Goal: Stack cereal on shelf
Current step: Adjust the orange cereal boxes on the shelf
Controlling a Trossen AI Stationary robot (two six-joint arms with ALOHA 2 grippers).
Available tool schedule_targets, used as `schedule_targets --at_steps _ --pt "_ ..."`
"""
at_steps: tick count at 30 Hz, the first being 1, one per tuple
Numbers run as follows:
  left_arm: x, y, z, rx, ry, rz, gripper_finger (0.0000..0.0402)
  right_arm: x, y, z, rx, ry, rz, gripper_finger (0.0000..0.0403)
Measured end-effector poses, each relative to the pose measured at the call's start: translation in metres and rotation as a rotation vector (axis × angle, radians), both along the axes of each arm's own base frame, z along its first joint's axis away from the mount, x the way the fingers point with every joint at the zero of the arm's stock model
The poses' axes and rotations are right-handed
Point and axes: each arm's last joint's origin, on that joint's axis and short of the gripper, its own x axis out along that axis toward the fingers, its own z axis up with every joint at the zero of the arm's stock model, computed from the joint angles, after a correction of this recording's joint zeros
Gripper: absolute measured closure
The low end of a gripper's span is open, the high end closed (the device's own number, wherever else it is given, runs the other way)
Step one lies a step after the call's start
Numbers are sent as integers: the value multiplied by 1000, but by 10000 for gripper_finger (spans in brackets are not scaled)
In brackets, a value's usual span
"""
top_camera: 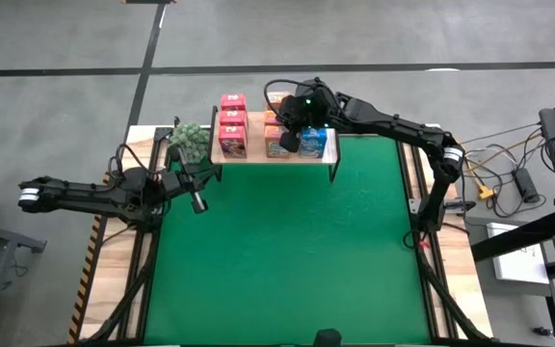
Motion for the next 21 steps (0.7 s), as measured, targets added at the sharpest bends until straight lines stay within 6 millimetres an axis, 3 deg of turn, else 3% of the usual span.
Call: schedule_targets --at_steps 21 --pt "0 0 0 -5 -1 -2 402 -1 0 0 7 3 -4 394"
